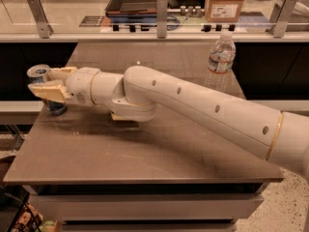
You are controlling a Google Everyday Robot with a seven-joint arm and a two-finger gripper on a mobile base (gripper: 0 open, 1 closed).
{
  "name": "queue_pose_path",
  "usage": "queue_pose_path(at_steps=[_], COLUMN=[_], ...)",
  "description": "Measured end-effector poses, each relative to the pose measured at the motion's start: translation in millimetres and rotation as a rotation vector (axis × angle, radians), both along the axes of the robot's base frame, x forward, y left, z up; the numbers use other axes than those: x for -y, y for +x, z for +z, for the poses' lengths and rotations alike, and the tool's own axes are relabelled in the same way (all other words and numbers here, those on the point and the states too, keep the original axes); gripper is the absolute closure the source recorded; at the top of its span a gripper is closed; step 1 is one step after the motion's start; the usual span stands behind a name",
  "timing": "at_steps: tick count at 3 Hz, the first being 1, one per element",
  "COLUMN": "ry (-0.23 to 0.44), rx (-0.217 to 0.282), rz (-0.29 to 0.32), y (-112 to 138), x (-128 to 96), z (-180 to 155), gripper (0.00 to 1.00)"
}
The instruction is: Knock redbull can over
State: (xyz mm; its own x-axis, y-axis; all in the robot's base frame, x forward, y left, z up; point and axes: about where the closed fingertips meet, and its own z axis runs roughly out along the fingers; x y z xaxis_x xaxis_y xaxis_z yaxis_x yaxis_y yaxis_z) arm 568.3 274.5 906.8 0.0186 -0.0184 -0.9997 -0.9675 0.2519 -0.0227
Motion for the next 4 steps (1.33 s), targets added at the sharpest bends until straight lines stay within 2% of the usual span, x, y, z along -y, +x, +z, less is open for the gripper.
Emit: queue_pose_path(at_steps=[1, 2, 3, 4], ry=[0.0, 0.001, -0.006, -0.045], rx=[0.001, 0.002, 0.0, -0.002], rz=[0.003, 0.007, 0.006, -0.006], y=[-1.4, -2.7, -2.9, 0.1], x=[-1.8, -3.6, -2.4, 7.0], z=[0.8, 1.5, 2.9, 10.3], gripper=[0.87, 1.0, 1.0, 1.0])
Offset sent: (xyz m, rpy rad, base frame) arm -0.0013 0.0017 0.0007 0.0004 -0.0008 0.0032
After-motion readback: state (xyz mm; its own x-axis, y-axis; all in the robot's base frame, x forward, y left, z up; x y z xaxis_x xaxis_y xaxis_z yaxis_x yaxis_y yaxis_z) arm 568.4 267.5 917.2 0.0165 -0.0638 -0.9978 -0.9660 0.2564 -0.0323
